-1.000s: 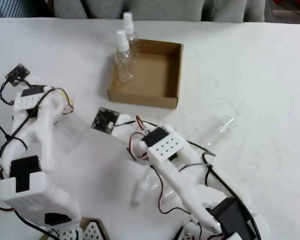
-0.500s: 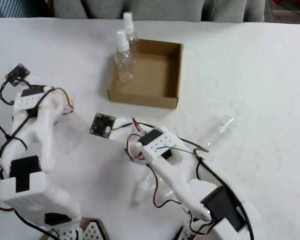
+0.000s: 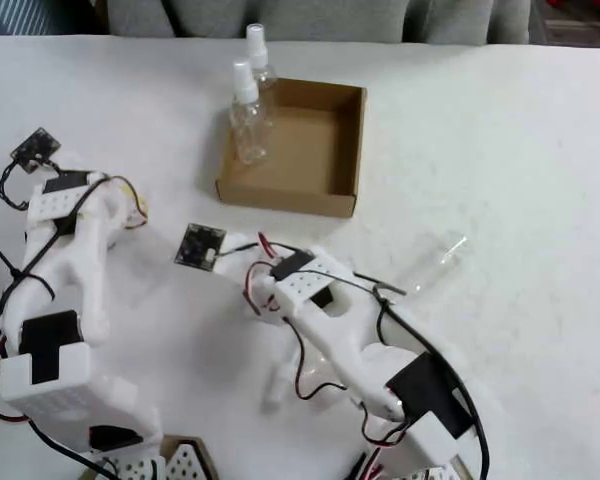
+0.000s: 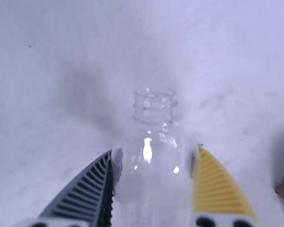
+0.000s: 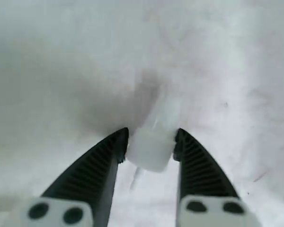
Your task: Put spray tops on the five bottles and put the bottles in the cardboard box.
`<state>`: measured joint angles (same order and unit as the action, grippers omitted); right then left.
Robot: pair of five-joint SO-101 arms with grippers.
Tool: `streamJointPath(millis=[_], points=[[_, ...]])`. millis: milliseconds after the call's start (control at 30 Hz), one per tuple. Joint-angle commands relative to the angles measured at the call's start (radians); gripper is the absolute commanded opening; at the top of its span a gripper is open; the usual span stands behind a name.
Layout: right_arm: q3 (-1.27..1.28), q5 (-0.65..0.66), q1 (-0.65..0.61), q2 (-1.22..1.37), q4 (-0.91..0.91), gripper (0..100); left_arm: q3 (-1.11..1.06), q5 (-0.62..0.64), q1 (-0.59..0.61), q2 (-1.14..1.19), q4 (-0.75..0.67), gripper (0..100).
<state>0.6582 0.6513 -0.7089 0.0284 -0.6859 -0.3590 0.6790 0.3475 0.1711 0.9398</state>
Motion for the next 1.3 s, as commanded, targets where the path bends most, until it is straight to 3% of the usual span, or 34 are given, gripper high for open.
streamJointPath(millis=[0, 100, 300, 500, 700, 867, 1000, 1267], points=[[-0.040, 0.006, -0.004, -0.008, -0.024, 4.2, 0.052, -0.011, -0.016, -0.004, 0.012, 2], [-0.086, 0.003, -0.004, -0.008, -0.101, 1.2, 0.052, -0.011, -0.016, -0.004, 0.012, 2], [-0.206, -0.144, 0.053, -0.008, -0.222, 1.5, 0.052, -0.011, -0.016, -0.004, 0.009, 2], [-0.221, -0.216, 0.150, -0.104, -0.222, 1.5, 0.054, -0.011, -0.018, -0.012, 0.012, 2], [-0.025, -0.310, 0.182, -0.361, -0.122, 1.5, 0.054, -0.038, -0.038, -0.036, 0.018, 2], [0.140, -0.433, 0.208, -0.590, -0.054, 1.5, 0.052, -0.133, -0.042, -0.191, 0.123, 2], [0.233, -0.446, 0.209, -0.782, -0.102, 1.5, 0.021, -0.216, -0.073, -0.394, 0.192, 2], [0.370, -0.454, 0.211, -1.190, -0.288, 1.5, -0.192, -0.296, -0.262, -0.814, 0.077, 3]])
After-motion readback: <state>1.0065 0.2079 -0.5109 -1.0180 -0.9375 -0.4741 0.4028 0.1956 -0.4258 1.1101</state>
